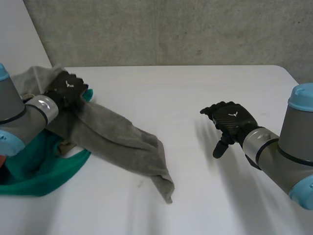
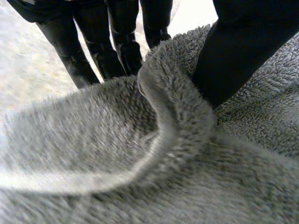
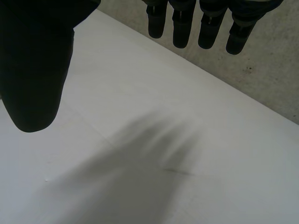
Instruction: Fold the laundry.
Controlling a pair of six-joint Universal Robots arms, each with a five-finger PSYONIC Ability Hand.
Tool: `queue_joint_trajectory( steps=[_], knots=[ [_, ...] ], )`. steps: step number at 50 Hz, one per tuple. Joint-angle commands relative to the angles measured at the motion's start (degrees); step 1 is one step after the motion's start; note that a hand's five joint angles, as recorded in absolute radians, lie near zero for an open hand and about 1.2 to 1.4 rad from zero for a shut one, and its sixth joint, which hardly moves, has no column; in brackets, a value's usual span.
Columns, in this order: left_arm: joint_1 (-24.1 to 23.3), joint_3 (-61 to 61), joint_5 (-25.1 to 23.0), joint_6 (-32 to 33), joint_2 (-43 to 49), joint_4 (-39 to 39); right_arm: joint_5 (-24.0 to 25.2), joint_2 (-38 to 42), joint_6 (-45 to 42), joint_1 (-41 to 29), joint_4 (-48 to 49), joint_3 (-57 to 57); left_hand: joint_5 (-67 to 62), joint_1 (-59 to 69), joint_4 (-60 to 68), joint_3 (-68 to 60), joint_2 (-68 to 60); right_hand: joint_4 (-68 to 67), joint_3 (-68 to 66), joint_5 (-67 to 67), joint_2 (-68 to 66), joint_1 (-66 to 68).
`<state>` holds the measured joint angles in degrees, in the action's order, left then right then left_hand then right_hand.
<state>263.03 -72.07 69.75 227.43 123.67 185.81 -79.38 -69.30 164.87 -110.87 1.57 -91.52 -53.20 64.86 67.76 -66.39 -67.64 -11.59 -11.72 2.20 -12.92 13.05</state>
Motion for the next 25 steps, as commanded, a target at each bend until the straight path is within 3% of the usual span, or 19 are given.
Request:
queue_joint_trajectory(
  steps=[1, 7, 11, 18, 25],
  knots=[
    [-5.6, 0.7, 4.0, -7.2, -11.7, 1.0, -0.2, -0.3, -0.2, 0.6, 0.0, 0.2, -16.8, 15.1, 12.2, -13.6, -12.4, 1.6, 1.7, -2.2, 2.9, -3.0],
    [-12.8, 5.1, 5.6, -20.1, -19.8, 1.7, -0.2, -0.9, -0.3, 1.5, -0.3, 0.5, -16.8, 15.1, 12.2, -13.6, -12.4, 1.6, 1.7, -2.2, 2.9, -3.0],
    [-17.4, 9.6, 9.1, -23.8, -21.4, -0.2, -0.1, -2.0, -0.1, 3.0, -0.3, 0.9, -16.8, 15.1, 12.2, -13.6, -12.4, 1.6, 1.7, -2.2, 2.9, -3.0],
    [-25.4, 14.4, 15.0, -24.6, -20.8, -2.6, 0.3, -3.6, 0.4, 7.0, -0.6, 2.3, -16.8, 15.1, 12.2, -13.6, -12.4, 1.6, 1.7, -2.2, 2.9, -3.0],
    [-32.1, 9.1, 16.0, -25.5, -14.5, -8.5, 1.0, -4.8, 1.2, 11.5, -1.7, 4.2, -16.8, 15.1, 12.2, -13.6, -12.4, 1.6, 1.7, -2.2, 2.9, -3.0]
  ],
)
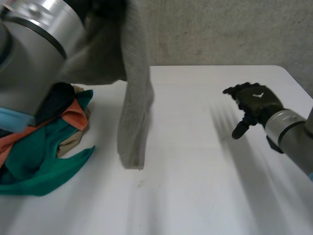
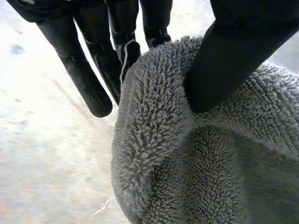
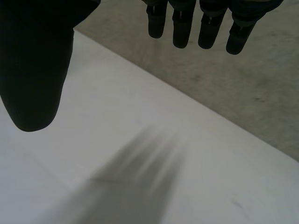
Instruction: Fold the laundry.
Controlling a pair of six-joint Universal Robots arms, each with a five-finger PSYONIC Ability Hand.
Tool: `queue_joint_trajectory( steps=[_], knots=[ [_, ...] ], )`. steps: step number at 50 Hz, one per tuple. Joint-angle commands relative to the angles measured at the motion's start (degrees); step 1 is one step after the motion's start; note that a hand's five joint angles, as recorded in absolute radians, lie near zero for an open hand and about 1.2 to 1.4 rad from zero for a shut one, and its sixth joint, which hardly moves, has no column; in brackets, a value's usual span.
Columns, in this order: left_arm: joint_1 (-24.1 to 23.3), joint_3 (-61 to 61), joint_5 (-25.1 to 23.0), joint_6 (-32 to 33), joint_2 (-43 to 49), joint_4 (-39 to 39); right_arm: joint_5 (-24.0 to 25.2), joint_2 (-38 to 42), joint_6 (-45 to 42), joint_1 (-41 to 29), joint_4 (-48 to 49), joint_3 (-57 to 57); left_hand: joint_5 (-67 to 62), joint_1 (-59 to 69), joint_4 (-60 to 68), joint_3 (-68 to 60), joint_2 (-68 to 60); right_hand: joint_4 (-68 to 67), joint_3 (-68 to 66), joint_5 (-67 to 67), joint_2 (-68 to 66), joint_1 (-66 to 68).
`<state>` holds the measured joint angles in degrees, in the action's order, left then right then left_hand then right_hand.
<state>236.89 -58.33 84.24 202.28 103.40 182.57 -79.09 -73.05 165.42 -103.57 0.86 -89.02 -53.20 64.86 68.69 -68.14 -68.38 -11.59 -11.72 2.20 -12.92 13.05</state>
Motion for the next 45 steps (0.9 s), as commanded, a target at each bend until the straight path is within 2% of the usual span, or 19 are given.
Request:
queue_joint_trajectory(
  steps=[1, 6, 9, 10, 13, 14, 15, 18, 22, 23, 30, 32, 38, 45],
  knots=[
    [-6.6, -5.7, 2.0, -0.7, 6.5, -5.9, 0.9, -1.0, 0.7, 4.6, -1.0, 1.9, -16.8, 15.1, 11.3, -11.9, -11.6, 1.6, 1.7, -2.2, 2.9, -3.1],
    [-11.4, -12.2, 5.0, -6.1, 11.8, -7.3, 2.3, -0.6, 0.9, 6.5, -1.4, 2.6, -16.8, 15.1, 11.3, -11.9, -11.6, 1.6, 1.7, -2.2, 2.9, -3.1],
    [-13.9, -15.5, 5.4, -11.8, 15.3, -7.4, 3.2, 0.4, 0.9, 6.5, -2.0, 2.9, -16.7, 15.0, 11.2, -11.7, -11.5, 1.6, 1.7, -2.2, 2.9, -3.1],
    [-14.1, -15.8, 5.2, -12.7, 15.7, -7.5, 3.3, 0.6, 0.8, 6.3, -2.3, 3.0, -11.2, 9.5, 5.7, -6.2, -6.0, 1.6, 1.7, -2.2, 2.9, -3.1],
    [-13.0, -17.0, 4.4, -15.4, 13.6, -7.6, 3.6, 1.5, 0.6, 5.4, -3.1, 3.0, 21.1, -22.7, -26.6, 26.0, 26.3, 1.6, 1.7, -2.2, 2.9, -3.1],
    [-12.3, -17.3, 4.0, -15.6, 12.5, -7.5, 3.7, 1.8, 0.6, 5.2, -3.3, 3.0, 33.2, -34.8, -38.7, 38.1, 38.4, 1.6, 1.7, -2.2, 2.9, -3.1],
    [-10.5, -17.8, 3.6, -15.7, 9.7, -7.5, 3.9, 2.1, 0.6, 4.7, -3.7, 3.0, 53.2, -54.9, -58.7, 58.1, 58.4, 1.6, 1.7, -2.2, 2.9, -3.1],
    [-7.4, -18.6, 2.3, -15.2, 5.6, -7.4, 4.4, 2.2, 0.9, 4.0, -4.4, 3.0, 53.2, -54.9, -58.7, 58.1, 58.4, 1.6, 1.7, -2.2, 2.9, -3.1],
    [-1.0, -19.7, -1.4, -13.7, 0.8, -7.5, 6.3, 2.1, 1.2, 2.8, -6.0, 3.1, 53.2, -54.9, -58.7, 58.1, 58.4, 1.6, 1.7, -2.2, 2.9, -3.1],
    [1.7, -20.1, -3.4, -12.7, -0.3, -7.6, 7.7, 2.1, 1.7, 2.2, -6.8, 3.2, 53.2, -54.9, -58.7, 58.1, 58.4, 1.6, 1.7, -2.2, 2.9, -3.1],
    [11.3, -20.8, -12.5, -6.0, 1.0, -11.6, 16.0, 4.1, 0.7, -0.9, -11.1, 5.2, 53.2, -54.9, -58.7, 58.1, 58.4, 1.6, 1.7, -2.2, 2.9, -3.1],
    [14.6, -20.2, -16.0, -2.7, 4.4, -13.4, 17.7, 5.5, -3.7, -2.7, -12.7, 6.2, 53.2, -54.9, -58.7, 58.1, 58.4, 1.6, 1.7, -2.2, 2.9, -3.1],
    [20.1, -17.4, -22.5, 6.3, 13.2, -15.4, 17.0, 8.5, -22.0, -6.5, -12.6, 8.9, 53.2, -54.9, -58.7, 58.1, 58.4, 1.6, 1.7, -2.2, 2.9, -3.1],
    [20.5, -13.3, -25.4, 7.9, 19.5, -14.3, 14.3, 15.5, -28.1, -10.2, -12.0, 14.2, 53.2, -54.9, -58.7, 58.1, 58.4, 1.6, 1.7, -2.2, 2.9, -3.1]
  ],
)
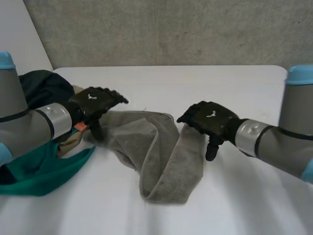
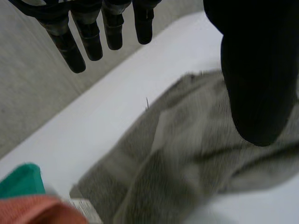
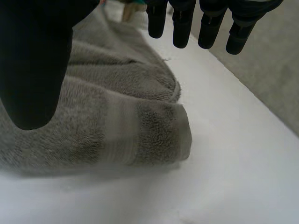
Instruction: Fold the laundry.
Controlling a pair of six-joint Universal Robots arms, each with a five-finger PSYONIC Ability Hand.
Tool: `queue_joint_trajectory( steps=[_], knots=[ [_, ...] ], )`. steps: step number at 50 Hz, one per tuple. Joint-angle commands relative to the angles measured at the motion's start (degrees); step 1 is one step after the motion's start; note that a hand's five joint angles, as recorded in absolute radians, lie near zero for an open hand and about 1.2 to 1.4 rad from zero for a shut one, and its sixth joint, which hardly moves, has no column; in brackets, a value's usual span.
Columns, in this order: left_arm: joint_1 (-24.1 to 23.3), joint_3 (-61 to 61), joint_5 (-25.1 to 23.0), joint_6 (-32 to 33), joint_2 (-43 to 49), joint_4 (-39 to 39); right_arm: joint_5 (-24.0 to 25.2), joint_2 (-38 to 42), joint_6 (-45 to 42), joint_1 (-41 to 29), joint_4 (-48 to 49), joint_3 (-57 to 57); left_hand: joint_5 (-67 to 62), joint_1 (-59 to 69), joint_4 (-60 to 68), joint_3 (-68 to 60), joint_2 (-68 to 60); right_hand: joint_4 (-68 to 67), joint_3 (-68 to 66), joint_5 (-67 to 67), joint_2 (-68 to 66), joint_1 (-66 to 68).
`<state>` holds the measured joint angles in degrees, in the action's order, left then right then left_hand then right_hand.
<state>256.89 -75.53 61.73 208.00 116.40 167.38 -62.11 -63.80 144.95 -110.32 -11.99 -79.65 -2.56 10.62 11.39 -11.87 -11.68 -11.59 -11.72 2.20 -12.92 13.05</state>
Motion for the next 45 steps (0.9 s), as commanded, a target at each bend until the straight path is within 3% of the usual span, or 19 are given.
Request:
queue_joint_trajectory(
  steps=[1, 8, 11, 13, 15, 16, 19, 22, 26, 30, 37, 45],
  knots=[
    [-0.1, 4.9, -3.5, 2.1, 7.9, 1.1, -3.2, 8.1, -8.7, -3.8, 0.6, 6.3, 2.6, -0.6, -1.4, 1.9, 1.7, 1.6, 1.7, -2.2, 2.9, -3.1],
    [-2.8, 8.4, -2.3, 2.9, 13.8, 0.8, -5.3, 14.5, -13.2, -4.9, 0.2, 11.3, 1.2, 0.8, 0.0, 0.5, 0.3, -0.1, 0.0, -0.5, 1.2, -1.4],
    [-3.3, 9.9, -0.4, 4.0, 16.1, 0.8, -7.0, 16.8, -14.7, -5.0, 0.4, 13.0, -12.8, 14.7, 13.9, -13.4, -13.6, -10.0, -9.8, 9.4, -8.6, 8.5],
    [-3.7, 10.7, 0.3, 4.7, 17.0, 0.6, -7.9, 18.3, -15.7, -4.6, 0.8, 14.3, -21.3, 23.3, 22.5, -22.0, -22.2, -27.9, -27.8, 27.3, -26.6, 26.5],
    [-4.5, 12.6, 0.9, 6.6, 18.1, 0.2, -8.5, 19.5, -16.2, -4.1, 1.6, 16.2, -52.2, 54.1, 53.3, -52.9, -53.0, -55.6, -55.5, 55.0, -54.3, 54.2],
    [-4.8, 13.3, 1.4, 7.2, 18.2, 0.3, -8.5, 19.7, -16.3, -3.9, 2.1, 17.1, -60.8, 62.8, 62.0, -61.5, -61.7, -68.3, -68.1, 67.7, -66.9, 66.8],
    [-6.4, 18.0, 2.9, 8.7, 18.4, 0.9, -9.4, 19.0, -13.8, -2.6, 7.0, 21.5, -67.4, 69.4, 68.6, -68.1, -68.3, -68.4, -68.3, 67.8, -67.1, 66.9],
    [-7.6, 26.6, 8.9, 7.8, 17.1, 6.2, -12.3, 15.5, -5.2, -1.0, 17.7, 25.3, -67.4, 69.4, 68.6, -68.1, -68.3, -68.4, -68.3, 67.8, -67.1, 66.9],
    [-8.3, 34.0, 19.4, -0.8, 12.8, 19.3, -20.2, 10.5, 4.1, 0.6, 34.3, 27.0, -67.4, 69.4, 68.6, -68.1, -68.3, -68.4, -68.3, 67.8, -67.1, 66.9],
    [-8.5, 33.5, 26.6, -8.3, 7.7, 31.5, -24.1, 7.4, 8.1, 2.0, 45.0, 26.7, -67.4, 69.4, 68.6, -68.1, -68.3, -68.4, -68.3, 67.8, -67.1, 66.9],
    [-9.7, 23.7, 24.8, -10.8, 1.5, 30.6, -21.7, 5.7, 8.3, 2.8, 41.3, 24.2, -67.4, 69.4, 68.6, -68.1, -68.3, -68.4, -68.3, 67.8, -67.1, 66.9],
    [-10.9, 1.6, 22.9, -10.3, -0.8, 27.4, -17.2, 4.0, 8.2, 5.0, 32.2, 9.0, -67.4, 69.4, 68.6, -68.1, -68.3, -68.4, -68.3, 67.8, -67.1, 66.9]
  ],
)
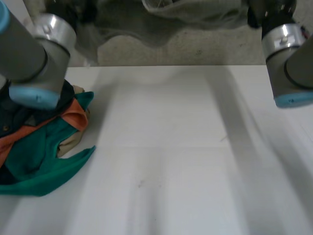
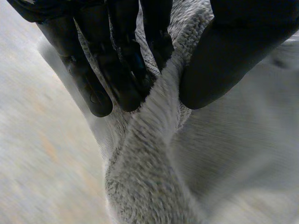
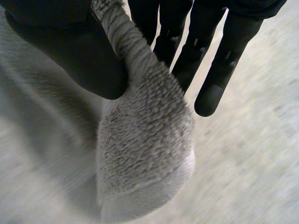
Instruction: Fold the laundry.
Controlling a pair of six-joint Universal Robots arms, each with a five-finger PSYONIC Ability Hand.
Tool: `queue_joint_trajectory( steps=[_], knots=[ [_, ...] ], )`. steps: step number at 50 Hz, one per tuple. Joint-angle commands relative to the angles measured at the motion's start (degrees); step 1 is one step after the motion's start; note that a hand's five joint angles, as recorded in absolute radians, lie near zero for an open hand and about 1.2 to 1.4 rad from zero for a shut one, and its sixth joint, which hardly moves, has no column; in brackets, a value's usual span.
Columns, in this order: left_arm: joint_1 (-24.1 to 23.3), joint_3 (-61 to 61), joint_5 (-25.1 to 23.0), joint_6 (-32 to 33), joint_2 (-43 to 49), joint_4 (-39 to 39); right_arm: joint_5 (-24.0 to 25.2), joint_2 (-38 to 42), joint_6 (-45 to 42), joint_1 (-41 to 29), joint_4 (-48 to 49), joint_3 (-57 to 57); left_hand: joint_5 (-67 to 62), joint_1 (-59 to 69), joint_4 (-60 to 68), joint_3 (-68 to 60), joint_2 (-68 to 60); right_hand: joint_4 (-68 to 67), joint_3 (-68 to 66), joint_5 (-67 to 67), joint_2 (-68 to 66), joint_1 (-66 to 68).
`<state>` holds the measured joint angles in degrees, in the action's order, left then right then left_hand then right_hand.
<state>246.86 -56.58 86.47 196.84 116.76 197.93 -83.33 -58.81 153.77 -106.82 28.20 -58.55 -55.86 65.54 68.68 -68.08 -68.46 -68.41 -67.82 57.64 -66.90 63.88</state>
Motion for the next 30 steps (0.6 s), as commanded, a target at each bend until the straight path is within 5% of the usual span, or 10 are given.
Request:
queue_joint_trajectory(
  steps=[1, 12, 13, 19, 24, 30],
  knots=[
    [-1.3, -20.9, -1.7, 1.0, -0.1, -3.4, 5.4, -0.9, -0.7, 1.8, -9.6, -15.8, -14.1, 14.5, 11.3, -11.9, -11.5, -11.6, -12.2, 12.4, -13.1, 16.1],
    [-5.2, -35.3, -0.3, 2.5, 0.9, -12.4, 8.2, 0.5, -9.4, 2.8, -17.0, -30.2, -12.2, 12.5, 9.3, -9.9, -9.6, -11.6, -12.2, 12.4, -13.1, 16.1],
    [-5.4, -35.7, 0.1, 2.7, -0.8, -14.6, 8.1, 0.5, -10.9, 3.3, -18.1, -30.6, 4.8, -4.5, -7.7, 7.1, 7.4, -11.6, -12.2, 12.4, -13.1, 16.1],
    [-4.9, -35.4, 2.4, 2.2, -9.4, -17.8, 8.0, -0.3, -10.8, 3.8, -20.1, -30.8, 43.5, -43.2, -46.3, 45.7, 46.1, -11.6, -12.2, 12.4, -13.1, 16.1],
    [-3.7, -31.0, 1.2, 2.1, -13.0, -18.0, 8.2, -2.1, -8.4, 4.1, -20.3, -31.4, 45.6, -45.2, -48.4, 47.8, 48.2, -11.6, -12.2, 12.4, -13.1, 16.1],
    [-1.2, -20.6, -2.9, 2.0, -5.9, -25.2, 8.4, -3.2, -7.4, 3.9, -20.4, -32.1, 45.1, -44.7, -47.9, 47.3, 47.7, -11.6, -12.2, 12.4, -13.1, 16.1]
  ],
)
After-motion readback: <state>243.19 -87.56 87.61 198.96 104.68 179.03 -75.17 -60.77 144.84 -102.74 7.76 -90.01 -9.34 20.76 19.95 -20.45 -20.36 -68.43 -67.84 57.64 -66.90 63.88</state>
